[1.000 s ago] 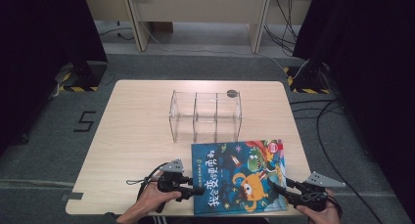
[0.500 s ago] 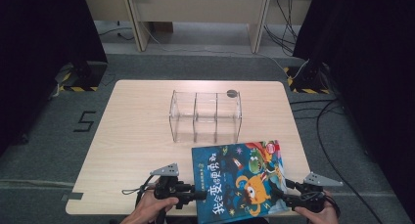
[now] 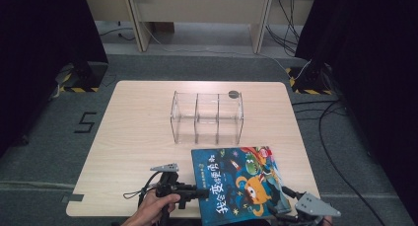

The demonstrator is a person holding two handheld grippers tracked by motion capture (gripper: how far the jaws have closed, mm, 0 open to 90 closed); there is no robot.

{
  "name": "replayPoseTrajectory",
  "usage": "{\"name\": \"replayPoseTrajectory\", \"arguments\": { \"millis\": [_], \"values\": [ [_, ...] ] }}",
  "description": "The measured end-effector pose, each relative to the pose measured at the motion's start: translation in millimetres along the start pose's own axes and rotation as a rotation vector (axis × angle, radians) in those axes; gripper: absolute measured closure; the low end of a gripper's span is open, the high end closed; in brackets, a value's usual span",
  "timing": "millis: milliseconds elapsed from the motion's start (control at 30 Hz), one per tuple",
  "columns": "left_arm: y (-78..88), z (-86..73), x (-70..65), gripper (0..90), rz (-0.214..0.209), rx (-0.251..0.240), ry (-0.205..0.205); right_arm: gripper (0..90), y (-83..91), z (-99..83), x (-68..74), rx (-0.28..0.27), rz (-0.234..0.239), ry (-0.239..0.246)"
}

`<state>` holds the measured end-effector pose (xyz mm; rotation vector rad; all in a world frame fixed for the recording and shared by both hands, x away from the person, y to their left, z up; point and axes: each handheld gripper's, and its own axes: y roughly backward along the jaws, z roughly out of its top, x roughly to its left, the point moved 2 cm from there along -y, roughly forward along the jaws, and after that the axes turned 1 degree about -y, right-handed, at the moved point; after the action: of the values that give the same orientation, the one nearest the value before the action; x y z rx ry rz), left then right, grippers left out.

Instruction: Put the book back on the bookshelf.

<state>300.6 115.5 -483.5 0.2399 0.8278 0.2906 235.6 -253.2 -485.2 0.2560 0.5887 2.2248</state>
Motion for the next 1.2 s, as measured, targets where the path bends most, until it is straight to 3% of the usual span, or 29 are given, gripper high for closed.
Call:
{"name": "replayPoseTrajectory", "arguments": {
  "millis": [67,133,267,367,633,733,967,1200],
  "values": [
    [-0.1,0.6,0.1,65.1,0.003,-0.001,0.009,24.4,-0.8,-1.9,14.2,0.011,0.012,0.034],
    [-0.4,1.3,1.1,65.0,0.006,-0.003,0.019,23.3,-3.0,-3.5,22.8,0.015,0.047,0.037],
    [-1.1,4.2,1.5,64.7,0.014,-0.005,0.036,22.3,-5.6,-4.3,33.8,0.015,0.054,0.084],
    [-1.9,7.0,-0.7,64.5,0.023,-0.015,0.052,22.2,-6.7,-4.6,41.1,0.021,0.033,0.139],
    [-2.8,9.5,-15.0,62.4,0.043,-0.042,0.086,21.8,-15.2,-5.4,49.6,0.049,-0.001,0.221],
    [-4.4,9.5,-20.2,62.3,0.044,-0.054,0.094,21.8,-17.8,-4.9,52.9,0.051,-0.005,0.229],
    [-9.3,7.8,-24.4,62.2,0.046,-0.056,0.102,22.9,-23.9,0.6,62.1,0.03,-0.061,0.293],
    [-9.3,7.5,-26.3,61.5,0.048,-0.042,0.083,24.9,-38.5,5.8,80.1,0.027,-0.059,0.329]
  ]
}}
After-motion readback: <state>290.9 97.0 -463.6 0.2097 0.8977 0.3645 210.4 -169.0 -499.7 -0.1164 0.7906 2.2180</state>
